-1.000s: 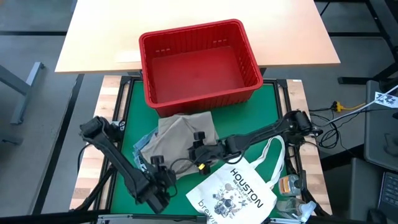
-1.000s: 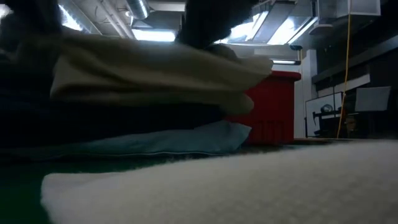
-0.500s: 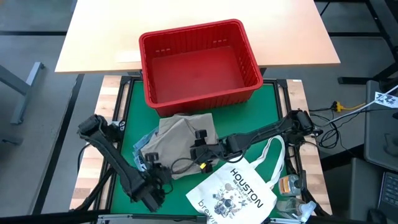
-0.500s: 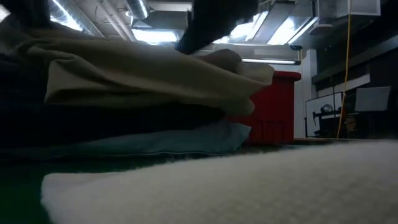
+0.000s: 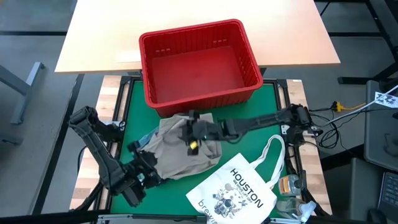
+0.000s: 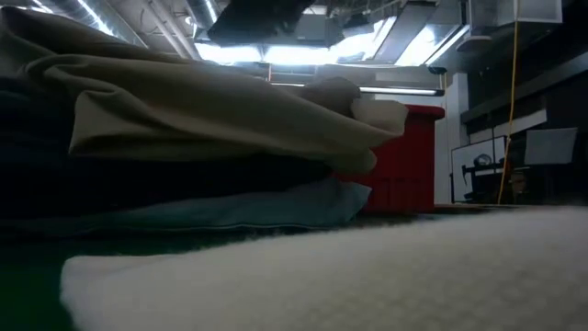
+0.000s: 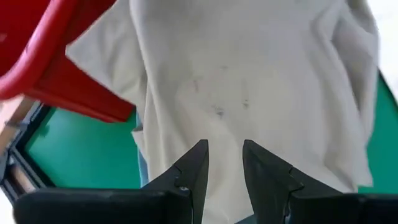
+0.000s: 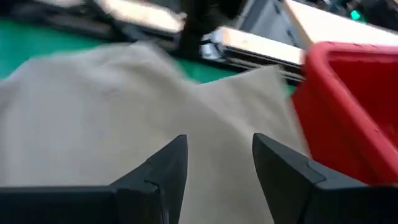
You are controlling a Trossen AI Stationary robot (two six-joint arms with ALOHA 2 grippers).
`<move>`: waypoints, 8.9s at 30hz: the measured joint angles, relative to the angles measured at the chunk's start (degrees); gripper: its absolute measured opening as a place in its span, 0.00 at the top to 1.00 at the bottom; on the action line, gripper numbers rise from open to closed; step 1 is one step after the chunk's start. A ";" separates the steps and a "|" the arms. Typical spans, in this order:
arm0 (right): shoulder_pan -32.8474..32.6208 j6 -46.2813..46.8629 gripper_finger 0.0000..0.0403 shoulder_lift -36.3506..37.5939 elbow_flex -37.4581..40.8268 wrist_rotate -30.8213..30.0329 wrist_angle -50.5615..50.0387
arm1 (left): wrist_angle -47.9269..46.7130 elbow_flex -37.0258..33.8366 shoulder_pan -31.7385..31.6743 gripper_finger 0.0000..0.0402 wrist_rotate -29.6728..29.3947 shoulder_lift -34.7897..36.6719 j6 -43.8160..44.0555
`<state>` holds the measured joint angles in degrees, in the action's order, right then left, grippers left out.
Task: Fold Laundry from Bin
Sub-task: Stack the light brown shorts on top of the dark green shirt, then put the stacked clothes into the red bin
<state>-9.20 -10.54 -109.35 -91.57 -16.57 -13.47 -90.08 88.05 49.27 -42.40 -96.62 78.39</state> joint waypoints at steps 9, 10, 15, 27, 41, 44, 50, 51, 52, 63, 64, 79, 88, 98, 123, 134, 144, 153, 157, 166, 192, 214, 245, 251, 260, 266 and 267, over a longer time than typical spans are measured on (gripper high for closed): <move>7.10 9.12 0.55 -4.49 0.70 4.51 -1.73 | 0.94 -15.34 -0.50 0.77 0.59 -0.07 15.11; 7.51 9.26 0.55 -5.27 0.70 4.58 -2.64 | 0.95 -17.32 -0.75 0.77 1.23 -0.07 16.64; 8.71 10.51 0.55 -9.05 0.68 4.67 -4.34 | 4.02 -25.69 -1.85 0.77 4.49 -0.07 18.99; 8.97 10.25 0.55 -8.61 0.65 4.23 -4.88 | 1.09 -27.67 -3.99 0.77 10.18 0.66 15.08; 6.86 10.16 0.55 2.82 0.72 4.61 -13.42 | 2.69 -10.78 -3.53 0.77 8.30 7.41 11.00; 4.49 10.18 0.55 3.20 0.72 4.83 -16.27 | 9.13 -9.81 -3.55 0.77 4.32 7.43 10.92; -0.48 10.20 0.55 2.16 0.73 5.08 -20.23 | 22.98 -11.19 -3.23 0.77 1.62 6.29 7.71; -1.16 10.21 0.55 1.63 0.74 5.05 -20.34 | 25.25 -11.67 -3.14 0.77 1.56 5.88 6.53; -1.72 10.22 0.55 1.36 0.70 5.06 -19.84 | 27.34 -12.16 -3.15 0.77 1.57 5.46 5.32; -2.30 10.28 0.55 -3.52 0.70 3.05 -21.02 | 38.03 -17.09 -2.35 0.77 5.27 -1.68 -0.83; -1.96 10.27 0.55 -4.09 0.70 3.03 -21.09 | 37.86 -17.50 -2.35 0.77 5.86 -2.33 -0.85; 0.19 10.27 0.55 -6.62 0.57 6.14 -22.18 | 35.56 -17.20 -2.55 0.77 10.64 -6.62 -1.77; 0.34 9.99 0.55 -0.75 0.79 5.74 -28.07 | 16.94 -2.75 -2.44 0.77 24.90 -6.10 -2.33; 0.32 6.73 0.55 10.58 0.76 3.57 -40.91 | 7.81 7.43 1.81 0.77 28.17 -5.30 2.93; 10.74 16.98 0.55 32.00 39.98 14.68 -20.84 | 5.60 -0.79 16.01 0.77 20.17 -2.42 39.90; 10.72 19.32 0.55 29.82 40.09 14.15 -18.94 | 5.48 -3.35 12.07 0.77 28.41 -2.36 36.97; 10.72 19.42 0.52 29.82 40.09 14.92 -19.18 | 5.66 -7.93 11.88 0.61 29.99 -2.36 41.55; 10.72 24.14 0.29 29.80 40.06 12.70 -19.59 | 8.70 -13.64 11.88 0.49 30.04 -2.36 46.78; 10.72 24.37 0.24 29.80 40.04 12.63 -19.59 | 11.96 -15.78 11.88 0.50 30.10 -2.36 47.24; 10.72 24.33 0.23 29.80 40.04 13.36 -19.99 | 14.28 -16.76 12.58 0.50 30.10 -2.38 47.22; 26.11 17.70 0.24 28.28 39.98 31.41 -23.02 | 28.44 -26.00 13.71 0.50 23.84 2.08 53.30; 24.56 17.74 0.24 17.48 40.01 36.78 -18.91 | 33.97 -32.64 6.52 0.50 23.53 2.08 53.05; 24.54 24.97 0.24 17.21 40.04 43.04 -13.99 | 42.91 -41.42 0.09 0.50 18.95 2.08 39.28; 24.56 25.27 0.24 17.21 40.04 39.70 -16.21 | 42.73 -41.25 1.09 0.50 22.51 2.16 39.34; 24.24 25.30 0.24 17.21 40.04 37.41 -15.98 | 42.89 -34.51 3.88 0.50 25.65 5.30 37.95; 21.00 26.78 0.24 14.31 40.04 38.08 -9.20 | 42.78 -29.57 5.84 0.50 22.74 8.94 37.96; 20.31 27.07 0.24 13.36 40.04 38.10 -7.87 | 42.64 -28.76 5.89 0.50 21.64 9.52 37.95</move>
<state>11.11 16.53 -95.99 -51.53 21.54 -21.34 -47.43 59.29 55.16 -20.76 -87.10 116.33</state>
